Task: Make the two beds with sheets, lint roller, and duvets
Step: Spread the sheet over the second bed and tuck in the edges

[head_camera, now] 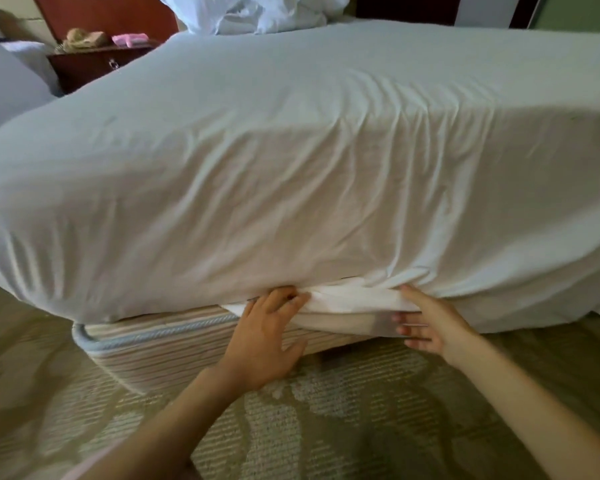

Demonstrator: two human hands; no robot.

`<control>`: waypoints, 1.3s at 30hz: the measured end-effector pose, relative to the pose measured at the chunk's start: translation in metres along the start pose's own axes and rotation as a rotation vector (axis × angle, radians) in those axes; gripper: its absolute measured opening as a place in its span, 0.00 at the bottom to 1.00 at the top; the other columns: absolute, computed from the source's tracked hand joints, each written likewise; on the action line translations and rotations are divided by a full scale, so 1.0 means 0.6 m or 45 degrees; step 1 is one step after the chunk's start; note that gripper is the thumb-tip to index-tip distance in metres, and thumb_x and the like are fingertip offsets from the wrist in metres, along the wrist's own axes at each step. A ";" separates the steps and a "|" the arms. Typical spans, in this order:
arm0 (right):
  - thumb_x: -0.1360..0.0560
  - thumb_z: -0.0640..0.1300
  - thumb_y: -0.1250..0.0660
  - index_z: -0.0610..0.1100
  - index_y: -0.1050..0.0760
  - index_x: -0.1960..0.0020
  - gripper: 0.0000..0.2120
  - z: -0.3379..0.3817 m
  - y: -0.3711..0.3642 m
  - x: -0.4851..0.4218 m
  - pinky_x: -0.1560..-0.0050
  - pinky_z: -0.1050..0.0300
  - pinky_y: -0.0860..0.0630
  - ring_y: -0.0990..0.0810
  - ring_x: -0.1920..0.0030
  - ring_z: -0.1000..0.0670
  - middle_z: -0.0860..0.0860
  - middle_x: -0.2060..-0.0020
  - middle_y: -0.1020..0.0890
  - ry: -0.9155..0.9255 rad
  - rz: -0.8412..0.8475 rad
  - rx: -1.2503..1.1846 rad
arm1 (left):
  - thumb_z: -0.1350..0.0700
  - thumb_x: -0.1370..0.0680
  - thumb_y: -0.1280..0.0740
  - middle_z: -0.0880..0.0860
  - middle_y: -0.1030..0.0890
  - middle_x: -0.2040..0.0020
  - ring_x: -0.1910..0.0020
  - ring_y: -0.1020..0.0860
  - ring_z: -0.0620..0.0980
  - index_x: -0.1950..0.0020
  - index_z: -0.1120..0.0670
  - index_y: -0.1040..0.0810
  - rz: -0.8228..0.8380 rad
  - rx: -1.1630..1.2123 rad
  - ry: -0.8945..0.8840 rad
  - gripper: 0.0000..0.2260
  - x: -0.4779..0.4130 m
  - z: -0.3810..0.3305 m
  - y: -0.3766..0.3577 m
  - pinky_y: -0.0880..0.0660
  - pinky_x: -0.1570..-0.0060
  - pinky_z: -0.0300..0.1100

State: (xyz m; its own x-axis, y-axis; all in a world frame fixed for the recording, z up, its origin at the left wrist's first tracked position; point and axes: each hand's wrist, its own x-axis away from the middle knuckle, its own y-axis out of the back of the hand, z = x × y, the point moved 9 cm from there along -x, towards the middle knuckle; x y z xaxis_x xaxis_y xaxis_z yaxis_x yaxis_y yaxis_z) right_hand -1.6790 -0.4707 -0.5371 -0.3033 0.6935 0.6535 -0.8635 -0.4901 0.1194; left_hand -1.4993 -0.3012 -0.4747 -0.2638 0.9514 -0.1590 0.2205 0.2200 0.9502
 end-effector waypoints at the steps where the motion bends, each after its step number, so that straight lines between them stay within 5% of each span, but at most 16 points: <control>1: 0.23 0.53 0.36 0.43 0.26 0.51 0.13 0.001 -0.013 0.000 0.61 0.53 0.26 0.22 0.61 0.47 0.44 0.59 0.18 0.012 0.009 0.039 | 0.42 0.29 0.38 0.50 0.30 0.31 0.33 0.33 0.49 0.27 0.50 0.33 0.005 0.040 -0.020 0.31 -0.004 -0.002 0.002 0.33 0.33 0.52; 5: 0.20 0.48 0.39 0.41 0.26 0.59 0.14 0.013 -0.022 -0.010 0.73 0.61 0.36 0.28 0.72 0.51 0.48 0.69 0.22 0.097 -0.082 0.372 | 0.40 0.24 0.39 0.43 0.49 0.23 0.24 0.51 0.44 0.22 0.45 0.54 0.174 -0.177 -0.067 0.36 -0.019 0.003 -0.014 0.57 0.26 0.43; 9: 0.20 0.52 0.42 0.41 0.28 0.65 0.20 0.013 -0.014 -0.008 0.74 0.62 0.39 0.30 0.75 0.51 0.48 0.74 0.24 0.020 -0.117 0.605 | 0.36 0.22 0.47 0.46 0.40 0.24 0.25 0.43 0.48 0.23 0.44 0.46 0.224 -0.034 0.160 0.29 -0.058 0.020 -0.015 0.48 0.26 0.48; 15: 0.23 0.58 0.41 0.41 0.29 0.65 0.22 0.033 -0.006 0.023 0.73 0.63 0.39 0.31 0.76 0.51 0.47 0.72 0.24 0.046 -0.185 0.606 | 0.41 0.19 0.49 0.48 0.37 0.25 0.27 0.38 0.52 0.23 0.47 0.48 0.218 -0.177 0.173 0.26 -0.052 0.009 -0.013 0.42 0.30 0.49; 20: 0.27 0.57 0.37 0.41 0.29 0.55 0.18 0.125 0.057 0.055 0.65 0.55 0.28 0.21 0.61 0.45 0.46 0.62 0.21 0.537 -0.689 0.525 | 0.43 0.19 0.47 0.56 0.35 0.27 0.29 0.37 0.55 0.24 0.57 0.46 0.165 -0.223 0.194 0.28 -0.059 -0.034 -0.024 0.44 0.27 0.49; 23: 0.27 0.51 0.34 0.42 0.34 0.49 0.15 0.159 0.048 0.058 0.53 0.48 0.23 0.21 0.54 0.43 0.47 0.57 0.24 0.667 -0.655 0.325 | 0.41 0.21 0.47 0.59 0.33 0.30 0.31 0.36 0.59 0.26 0.61 0.43 0.182 -0.244 0.290 0.30 -0.070 -0.050 -0.034 0.44 0.30 0.53; 27: 0.20 0.49 0.42 0.42 0.29 0.52 0.11 0.176 0.052 0.054 0.55 0.52 0.25 0.20 0.56 0.43 0.45 0.57 0.20 0.730 -0.856 0.491 | 0.42 0.20 0.47 0.64 0.33 0.32 0.34 0.35 0.64 0.29 0.65 0.40 0.223 -0.245 0.468 0.30 -0.086 -0.072 -0.045 0.43 0.32 0.57; 34: 0.21 0.43 0.44 0.45 0.28 0.59 0.10 0.183 0.082 0.062 0.61 0.57 0.31 0.23 0.59 0.44 0.46 0.60 0.21 0.754 -1.037 0.637 | 0.42 0.21 0.45 0.66 0.36 0.30 0.32 0.38 0.64 0.28 0.66 0.43 0.139 -0.244 0.492 0.33 -0.106 -0.106 -0.068 0.46 0.29 0.58; 39: 0.23 0.43 0.41 0.38 0.24 0.56 0.11 0.076 0.272 0.048 0.60 0.54 0.30 0.22 0.55 0.40 0.41 0.58 0.20 0.542 -1.185 0.560 | 0.39 0.23 0.43 0.67 0.35 0.31 0.32 0.37 0.66 0.29 0.66 0.43 0.145 -0.413 0.620 0.35 -0.124 -0.117 -0.086 0.46 0.29 0.59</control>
State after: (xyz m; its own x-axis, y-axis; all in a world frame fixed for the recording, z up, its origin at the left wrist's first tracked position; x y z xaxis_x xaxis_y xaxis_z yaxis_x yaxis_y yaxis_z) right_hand -1.8101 -0.5547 -0.4650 0.2019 0.9709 -0.1284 -0.6333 0.2295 0.7391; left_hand -1.5571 -0.3985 -0.4930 -0.6724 0.7400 0.0173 -0.0050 -0.0280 0.9996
